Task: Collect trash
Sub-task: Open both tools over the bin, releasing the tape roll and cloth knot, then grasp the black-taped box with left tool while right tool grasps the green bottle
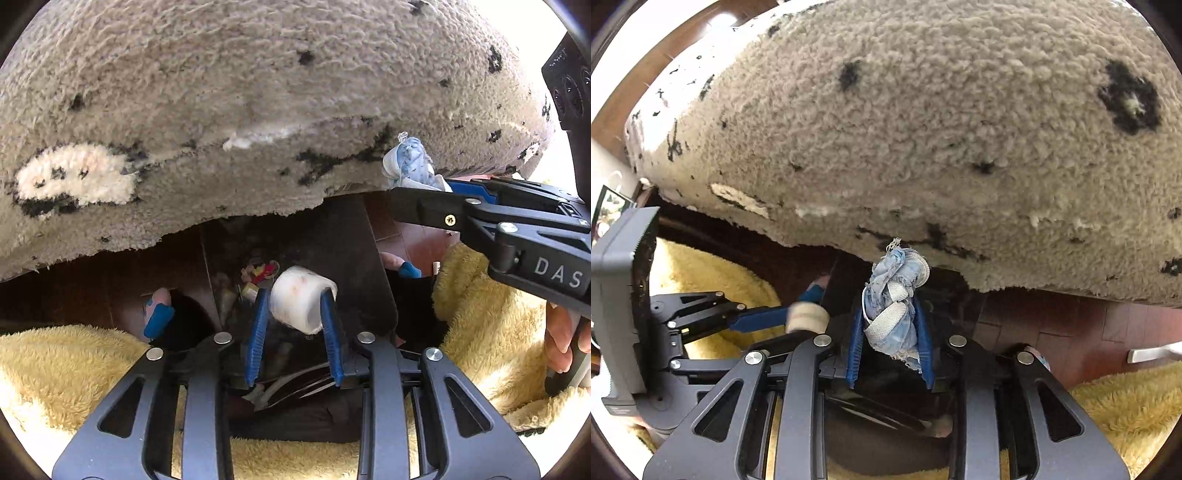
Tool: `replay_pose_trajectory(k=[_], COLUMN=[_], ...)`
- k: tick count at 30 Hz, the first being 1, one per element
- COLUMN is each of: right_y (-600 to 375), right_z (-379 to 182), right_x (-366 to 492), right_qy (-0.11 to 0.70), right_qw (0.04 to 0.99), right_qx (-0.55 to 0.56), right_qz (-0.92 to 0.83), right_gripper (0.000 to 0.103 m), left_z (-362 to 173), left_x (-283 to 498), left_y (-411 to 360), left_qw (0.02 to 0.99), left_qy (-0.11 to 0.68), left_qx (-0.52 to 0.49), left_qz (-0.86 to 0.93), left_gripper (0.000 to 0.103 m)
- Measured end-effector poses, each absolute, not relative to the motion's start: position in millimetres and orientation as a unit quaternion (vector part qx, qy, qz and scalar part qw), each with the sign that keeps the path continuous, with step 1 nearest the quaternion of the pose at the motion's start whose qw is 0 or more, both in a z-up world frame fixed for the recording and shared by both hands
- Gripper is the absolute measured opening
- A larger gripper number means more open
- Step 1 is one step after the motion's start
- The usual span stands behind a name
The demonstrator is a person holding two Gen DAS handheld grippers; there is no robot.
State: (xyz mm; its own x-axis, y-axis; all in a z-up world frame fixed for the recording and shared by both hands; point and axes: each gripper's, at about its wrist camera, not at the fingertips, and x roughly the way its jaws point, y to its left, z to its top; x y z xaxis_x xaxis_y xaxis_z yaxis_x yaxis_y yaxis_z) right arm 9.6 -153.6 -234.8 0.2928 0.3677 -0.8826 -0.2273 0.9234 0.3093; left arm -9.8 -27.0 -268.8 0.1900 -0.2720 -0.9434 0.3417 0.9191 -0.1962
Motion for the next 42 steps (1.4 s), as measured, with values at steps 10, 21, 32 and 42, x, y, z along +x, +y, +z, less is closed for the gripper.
replay_pose_trajectory(k=[10, 21, 32, 42], right_y=[-180, -207, -228, -238], right_z=[-219, -177, -106, -77], right_x=[12, 9, 34, 112], right_qy=[0.556, 0.521, 0.442, 0.418], right_qw=[0.809, 0.841, 0.892, 0.905], right_qx=[0.078, 0.057, 0.016, 0.003], right_qz=[0.172, 0.132, 0.098, 0.082], right_gripper=[0.059, 0.086, 0.086, 0.086], left_z=[-245, -191, -116, -71], left_x=[-8, 0, 30, 99], left_y=[-27, -5, 14, -1], left_qw=[0.789, 0.829, 0.876, 0.897], left_qy=[0.585, 0.53, 0.453, 0.413], left_qx=[0.052, 0.051, 0.063, 0.08], left_qz=[-0.183, -0.173, -0.152, -0.134], left_gripper=[0.068, 0.087, 0.088, 0.087])
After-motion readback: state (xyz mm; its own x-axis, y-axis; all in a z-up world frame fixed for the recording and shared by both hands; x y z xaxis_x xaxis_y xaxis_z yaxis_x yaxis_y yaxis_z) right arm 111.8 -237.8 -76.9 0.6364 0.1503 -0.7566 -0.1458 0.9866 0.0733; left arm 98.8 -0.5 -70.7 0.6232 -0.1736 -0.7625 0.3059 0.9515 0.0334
